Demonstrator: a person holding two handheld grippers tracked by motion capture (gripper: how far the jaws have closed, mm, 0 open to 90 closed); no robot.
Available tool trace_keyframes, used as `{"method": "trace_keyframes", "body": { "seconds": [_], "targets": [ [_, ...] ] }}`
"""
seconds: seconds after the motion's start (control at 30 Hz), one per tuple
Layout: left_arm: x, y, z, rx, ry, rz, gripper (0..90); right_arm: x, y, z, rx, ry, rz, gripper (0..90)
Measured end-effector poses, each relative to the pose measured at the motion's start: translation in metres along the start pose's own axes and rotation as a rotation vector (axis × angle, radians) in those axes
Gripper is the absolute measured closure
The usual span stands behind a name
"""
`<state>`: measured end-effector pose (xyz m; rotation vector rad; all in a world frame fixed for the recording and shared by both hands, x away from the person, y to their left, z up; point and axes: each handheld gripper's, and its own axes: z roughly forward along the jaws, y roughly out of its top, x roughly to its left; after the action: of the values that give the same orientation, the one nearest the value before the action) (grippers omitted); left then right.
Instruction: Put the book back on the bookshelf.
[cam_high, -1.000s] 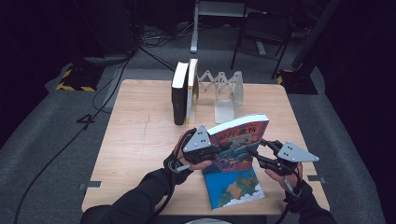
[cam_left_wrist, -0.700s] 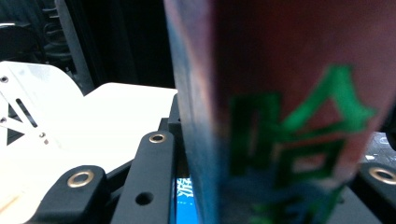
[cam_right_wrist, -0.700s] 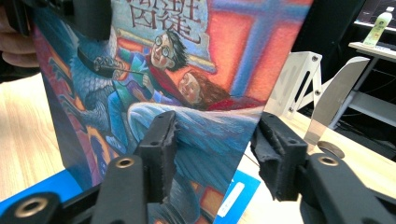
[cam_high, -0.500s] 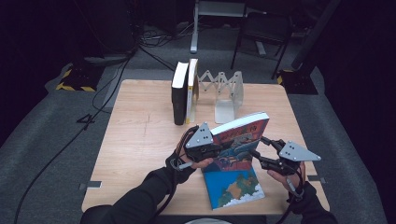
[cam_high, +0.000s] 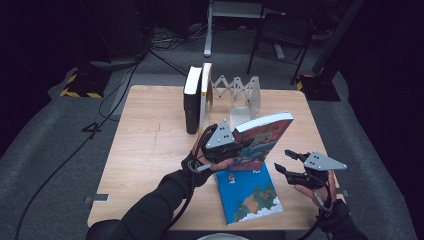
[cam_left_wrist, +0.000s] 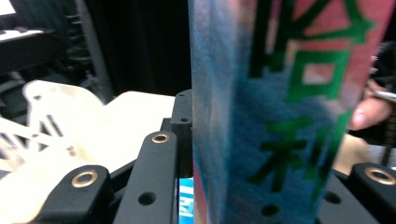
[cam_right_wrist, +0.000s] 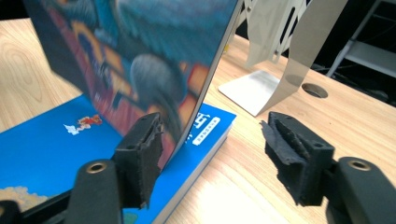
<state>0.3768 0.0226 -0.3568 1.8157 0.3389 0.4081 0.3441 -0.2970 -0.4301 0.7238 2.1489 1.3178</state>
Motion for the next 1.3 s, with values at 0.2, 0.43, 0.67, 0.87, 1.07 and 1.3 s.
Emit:
{"method": "trace_keyframes", "body": {
  "seconds": [0.2, 0.43, 0.67, 0.87, 1.07, 1.3],
  "targets": [
    [0.025, 0.005, -0.005, -0.004, 0.093, -0.021, 73.9, -0.002, -0.002, 0.001, 0.012, -0.01, 0.0, 38.2],
    [0.057, 0.003, -0.018, 0.008, 0.248, -0.03, 73.9, -0.003, -0.004, 0.003, 0.025, -0.01, 0.007, 38.8],
    [0.074, -0.014, -0.015, 0.042, 0.36, -0.028, 73.8, 0.0, -0.003, 0.005, 0.031, -0.045, -0.029, 41.0],
    [0.082, -0.027, -0.01, 0.027, 0.413, -0.065, 73.8, -0.001, -0.006, 0.006, 0.033, -0.03, -0.039, 41.0],
    [0.087, -0.046, -0.011, 0.014, 0.415, -0.136, 73.7, 0.001, -0.005, 0.005, 0.029, -0.033, -0.052, 41.7],
    [0.092, -0.067, -0.027, -0.012, 0.441, -0.192, 73.6, -0.002, -0.007, 0.003, 0.007, -0.04, -0.023, 44.1]
  ]
}}
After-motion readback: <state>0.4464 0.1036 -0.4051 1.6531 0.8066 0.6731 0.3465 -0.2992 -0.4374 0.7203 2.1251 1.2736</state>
